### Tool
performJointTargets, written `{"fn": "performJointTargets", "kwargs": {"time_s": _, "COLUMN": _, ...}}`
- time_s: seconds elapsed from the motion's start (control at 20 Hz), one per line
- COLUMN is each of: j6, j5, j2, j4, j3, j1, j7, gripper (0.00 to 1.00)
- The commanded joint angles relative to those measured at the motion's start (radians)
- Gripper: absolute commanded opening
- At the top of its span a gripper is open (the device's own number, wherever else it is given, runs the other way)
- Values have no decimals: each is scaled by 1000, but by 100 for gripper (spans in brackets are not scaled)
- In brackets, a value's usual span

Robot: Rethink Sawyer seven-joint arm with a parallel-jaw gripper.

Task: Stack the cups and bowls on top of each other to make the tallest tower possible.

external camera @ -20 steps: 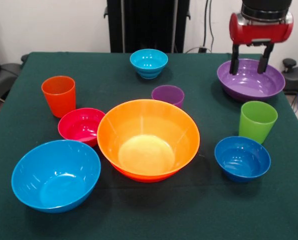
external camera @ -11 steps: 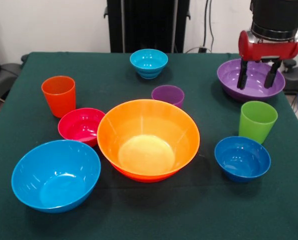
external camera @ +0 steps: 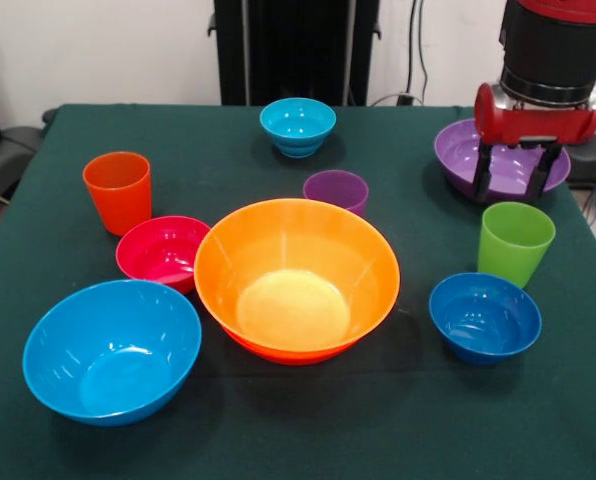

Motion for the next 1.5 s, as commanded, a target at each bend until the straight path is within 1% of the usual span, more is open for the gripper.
{"fn": "performJointTargets", "kwargs": {"time_s": 0.05, "j6": 19, "j5": 17, "j2": 110, "j4": -113, "j3": -14, "j1": 52, "j7": 204, "gripper": 100}}
{"fn": "performJointTargets", "kwargs": {"time_s": 0.5, "j6": 33, "j5": 53, "j2": 126, "j4": -114, "j3": -29, "j1": 96, "j7": 194, "gripper": 100}}
{"fn": "performJointTargets", "kwargs": {"time_s": 0.7, "j6": 36, "j5": 62, "j2": 126, "j4": -104, "j3": -22, "j1": 100, "j7": 171, "gripper": 100}}
{"fn": "performJointTargets", "kwargs": {"time_s": 1.15, "j6": 16, "j5": 60, "j2": 135, "j4": -94, "j3": -34, "j1": 119, "j7": 147, "gripper": 100}}
{"fn": "performJointTargets", "kwargs": {"time_s": 1.5, "j6": -28, "j5": 49, "j2": 180, "j4": -106, "j3": -48, "j1": 141, "j7": 150, "gripper": 100}}
